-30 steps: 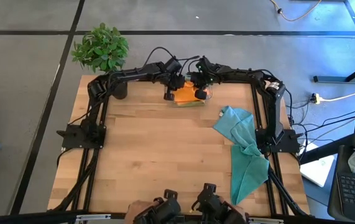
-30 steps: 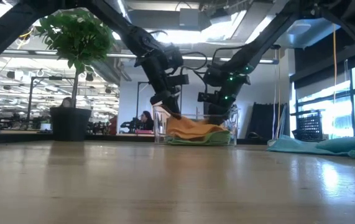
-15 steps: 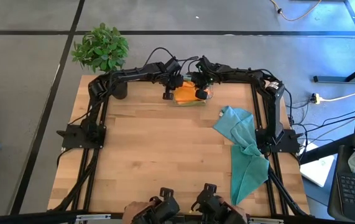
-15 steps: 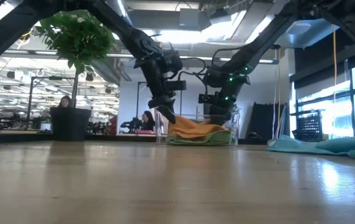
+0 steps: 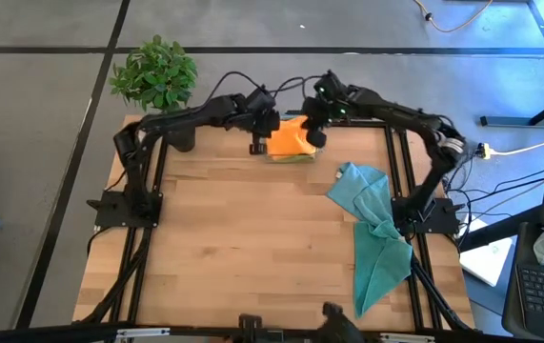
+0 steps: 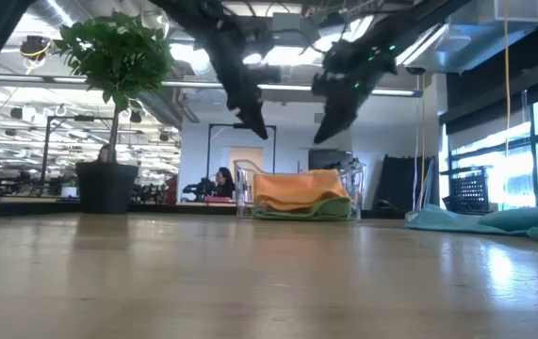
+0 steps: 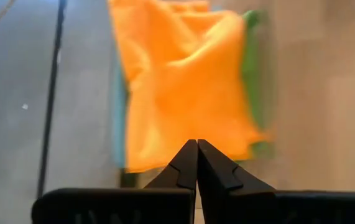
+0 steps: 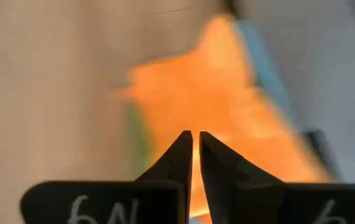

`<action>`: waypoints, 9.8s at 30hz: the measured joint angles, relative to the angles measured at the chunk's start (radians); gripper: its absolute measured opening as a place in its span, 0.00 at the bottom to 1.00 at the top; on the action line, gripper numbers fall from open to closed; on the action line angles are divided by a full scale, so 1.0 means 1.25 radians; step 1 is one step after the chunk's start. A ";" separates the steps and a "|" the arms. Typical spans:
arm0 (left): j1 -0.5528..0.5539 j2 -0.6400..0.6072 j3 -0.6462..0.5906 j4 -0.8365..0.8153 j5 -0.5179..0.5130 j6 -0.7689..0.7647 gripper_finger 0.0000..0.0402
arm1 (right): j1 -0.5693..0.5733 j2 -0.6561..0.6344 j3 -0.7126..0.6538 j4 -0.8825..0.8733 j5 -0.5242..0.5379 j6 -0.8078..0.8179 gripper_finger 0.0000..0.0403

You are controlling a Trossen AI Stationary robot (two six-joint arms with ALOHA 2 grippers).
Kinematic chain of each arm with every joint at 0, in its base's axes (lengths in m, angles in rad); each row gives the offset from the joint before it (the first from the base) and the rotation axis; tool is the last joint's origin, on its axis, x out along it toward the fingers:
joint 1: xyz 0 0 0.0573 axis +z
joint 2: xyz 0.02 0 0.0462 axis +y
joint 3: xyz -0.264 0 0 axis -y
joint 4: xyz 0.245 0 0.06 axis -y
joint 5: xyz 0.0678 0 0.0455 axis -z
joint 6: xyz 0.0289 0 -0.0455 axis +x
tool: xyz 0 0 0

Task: Fold microfiber towels
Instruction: Fold the top blue microfiber towel

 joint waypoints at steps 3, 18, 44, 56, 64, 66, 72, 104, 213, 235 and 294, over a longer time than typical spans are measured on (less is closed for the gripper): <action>-0.056 -0.018 -0.010 -0.005 -0.005 -0.059 0.00 | 0.025 -0.097 -0.102 0.021 -0.053 0.025 0.08; -0.369 -0.022 -0.116 0.154 -0.186 -0.291 0.00 | 0.306 -0.531 -0.574 0.176 0.155 0.335 0.04; -0.682 -0.021 -0.197 0.235 -0.348 -0.598 0.00 | 0.511 -0.254 -0.723 0.304 0.476 0.573 0.38; -0.702 -0.021 -0.196 0.234 -0.414 -0.642 0.00 | 0.511 -0.212 -0.750 0.382 0.470 0.544 0.28; -0.739 -0.021 -0.196 0.234 -0.439 -0.656 0.00 | 0.510 -0.211 -0.790 0.507 0.396 0.520 0.04; -0.746 -0.021 -0.196 0.234 -0.453 -0.656 0.00 | 0.519 -0.203 -0.770 0.533 0.327 0.498 0.02; -0.753 -0.021 -0.196 0.234 -0.478 -0.656 0.00 | 0.558 -0.201 -0.661 0.553 0.185 0.403 0.02; -0.771 -0.012 -0.195 0.120 -0.435 -0.786 0.17 | 0.766 -0.205 -0.307 0.325 0.127 0.202 0.02; -0.742 0.062 -0.196 0.114 -0.233 -0.891 0.31 | 0.953 -0.333 -0.290 0.055 0.630 0.202 0.02; -0.750 0.049 -0.174 0.151 -0.247 -0.940 0.31 | 0.951 -0.332 -0.290 0.031 0.719 0.212 0.02; -0.728 0.030 -0.173 0.030 -0.320 -1.094 0.00 | 0.951 -0.344 -0.291 0.017 0.688 0.200 0.02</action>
